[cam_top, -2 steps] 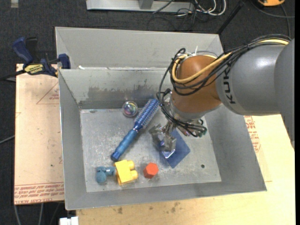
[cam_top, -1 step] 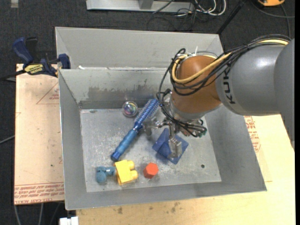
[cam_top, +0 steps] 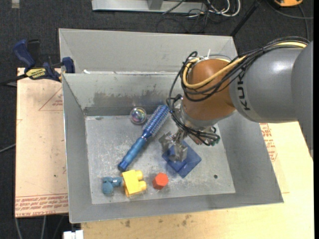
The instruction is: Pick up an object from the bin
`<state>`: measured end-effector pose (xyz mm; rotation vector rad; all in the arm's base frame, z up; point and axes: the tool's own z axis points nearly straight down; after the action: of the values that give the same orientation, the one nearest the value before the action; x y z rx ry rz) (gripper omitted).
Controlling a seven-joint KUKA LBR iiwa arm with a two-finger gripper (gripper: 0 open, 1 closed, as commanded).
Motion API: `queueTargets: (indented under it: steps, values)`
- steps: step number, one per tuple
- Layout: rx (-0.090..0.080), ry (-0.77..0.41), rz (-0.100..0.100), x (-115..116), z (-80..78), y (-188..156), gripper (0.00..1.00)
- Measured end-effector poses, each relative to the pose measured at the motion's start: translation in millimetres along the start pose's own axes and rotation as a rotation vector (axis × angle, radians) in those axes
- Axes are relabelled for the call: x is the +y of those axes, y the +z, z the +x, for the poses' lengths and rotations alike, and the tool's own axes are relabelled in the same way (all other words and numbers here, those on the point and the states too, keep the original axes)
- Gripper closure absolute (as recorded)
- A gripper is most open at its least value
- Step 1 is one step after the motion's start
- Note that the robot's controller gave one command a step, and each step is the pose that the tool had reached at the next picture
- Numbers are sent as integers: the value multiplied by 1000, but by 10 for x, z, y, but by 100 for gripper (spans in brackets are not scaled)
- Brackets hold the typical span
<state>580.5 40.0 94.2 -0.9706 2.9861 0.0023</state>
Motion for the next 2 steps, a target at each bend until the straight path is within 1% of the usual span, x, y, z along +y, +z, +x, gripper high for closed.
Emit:
queueTargets:
  steps: [1, 2]
  values:
    - [-8, 35, 7, -198, 76, -1347, 100]
    - [4, -138, -3, -217, -98, -504, 100]
